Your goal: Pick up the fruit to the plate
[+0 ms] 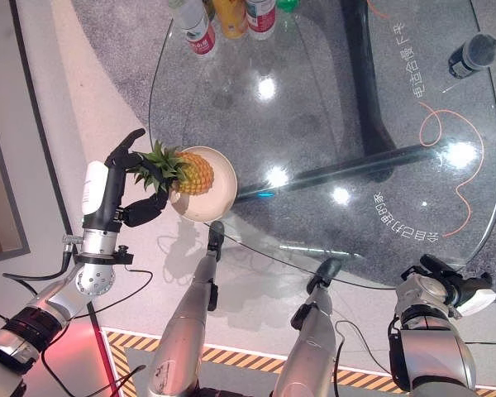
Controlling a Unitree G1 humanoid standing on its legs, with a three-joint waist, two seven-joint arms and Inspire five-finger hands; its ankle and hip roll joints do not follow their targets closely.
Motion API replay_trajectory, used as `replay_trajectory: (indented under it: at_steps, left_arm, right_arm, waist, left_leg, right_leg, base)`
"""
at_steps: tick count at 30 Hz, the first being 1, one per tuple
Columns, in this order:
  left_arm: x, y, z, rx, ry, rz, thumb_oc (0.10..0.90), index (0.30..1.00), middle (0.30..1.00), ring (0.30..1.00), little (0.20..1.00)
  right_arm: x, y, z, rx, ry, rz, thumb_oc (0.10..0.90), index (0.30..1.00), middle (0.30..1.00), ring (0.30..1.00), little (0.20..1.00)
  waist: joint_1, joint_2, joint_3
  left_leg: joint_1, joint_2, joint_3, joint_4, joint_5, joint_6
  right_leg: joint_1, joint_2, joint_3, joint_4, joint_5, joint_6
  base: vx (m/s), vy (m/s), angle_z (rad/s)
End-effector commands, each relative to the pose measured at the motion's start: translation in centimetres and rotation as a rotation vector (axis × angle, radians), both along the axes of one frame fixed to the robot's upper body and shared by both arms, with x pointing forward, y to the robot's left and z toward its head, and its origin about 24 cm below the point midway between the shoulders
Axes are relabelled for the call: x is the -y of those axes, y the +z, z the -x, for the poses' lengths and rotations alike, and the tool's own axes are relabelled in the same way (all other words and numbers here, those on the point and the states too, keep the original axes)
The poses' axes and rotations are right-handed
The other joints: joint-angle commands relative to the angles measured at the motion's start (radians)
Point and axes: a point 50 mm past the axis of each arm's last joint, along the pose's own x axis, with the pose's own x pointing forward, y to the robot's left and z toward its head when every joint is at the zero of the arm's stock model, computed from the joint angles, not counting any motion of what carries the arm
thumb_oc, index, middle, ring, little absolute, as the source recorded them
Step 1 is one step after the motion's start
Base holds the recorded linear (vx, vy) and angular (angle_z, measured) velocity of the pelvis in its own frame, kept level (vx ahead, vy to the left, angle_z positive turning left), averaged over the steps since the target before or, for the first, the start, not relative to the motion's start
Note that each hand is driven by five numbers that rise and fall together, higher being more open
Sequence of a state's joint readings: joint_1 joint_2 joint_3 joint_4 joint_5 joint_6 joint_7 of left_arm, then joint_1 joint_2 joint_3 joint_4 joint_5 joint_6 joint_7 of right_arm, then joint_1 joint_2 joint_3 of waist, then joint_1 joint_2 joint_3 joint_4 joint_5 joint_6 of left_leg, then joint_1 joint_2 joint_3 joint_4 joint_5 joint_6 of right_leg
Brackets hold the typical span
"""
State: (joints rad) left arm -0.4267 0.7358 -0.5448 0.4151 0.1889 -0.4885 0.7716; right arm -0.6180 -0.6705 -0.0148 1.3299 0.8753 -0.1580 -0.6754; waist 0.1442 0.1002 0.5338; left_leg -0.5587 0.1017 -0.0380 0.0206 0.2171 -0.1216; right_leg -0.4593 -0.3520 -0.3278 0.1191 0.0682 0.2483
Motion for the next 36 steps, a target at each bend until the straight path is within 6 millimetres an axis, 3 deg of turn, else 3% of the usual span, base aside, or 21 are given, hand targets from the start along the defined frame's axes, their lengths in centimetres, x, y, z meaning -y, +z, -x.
replay_trajectory:
  at_steps: [1,12,36]
  left_arm:
    - [0.49,2.95,-0.36,0.133,-0.059,0.046,0.8,0.9,0.9,0.9,0.9]
    - [0.64,3.21,-0.25,0.143,-0.084,0.029,0.8,0.9,0.9,0.9,0.9]
    - [0.53,3.41,0.08,0.16,-0.094,0.051,0.8,0.9,0.9,0.9,0.9]
  right_arm:
    - [3.91,1.45,3.64,-0.07,-0.132,0.089,0.8,0.9,0.9,0.9,0.9]
    - [3.67,1.1,3.64,-0.079,-0.132,0.083,0.8,0.9,0.9,0.9,0.9]
    - [4.01,0.53,4.59,-0.095,-0.132,0.079,0.8,0.9,0.9,0.9,0.9]
  waist:
    - [0.015,-0.016,-0.014]
    - [0.019,-0.035,-0.014]
    - [0.025,-0.031,-0.014]
  left_leg:
    - [0.051,0.037,0.022,0.026,-0.093,-0.004]
    - [0.071,0.043,0.013,0.018,-0.086,-0.005]
    - [0.116,0.037,0.019,0.004,-0.087,-0.003]
  right_leg:
    - [-0.075,0.035,0.014,0.125,0.015,-0.022]
    - [-0.042,0.051,0.004,0.101,0.026,-0.026]
    - [0.004,0.048,-0.004,0.096,0.021,-0.024]
  base:
    - [0.0,0.0,0.0]
    - [0.0,-0.012,0.05]
    - [0.0,0.0,0.01]
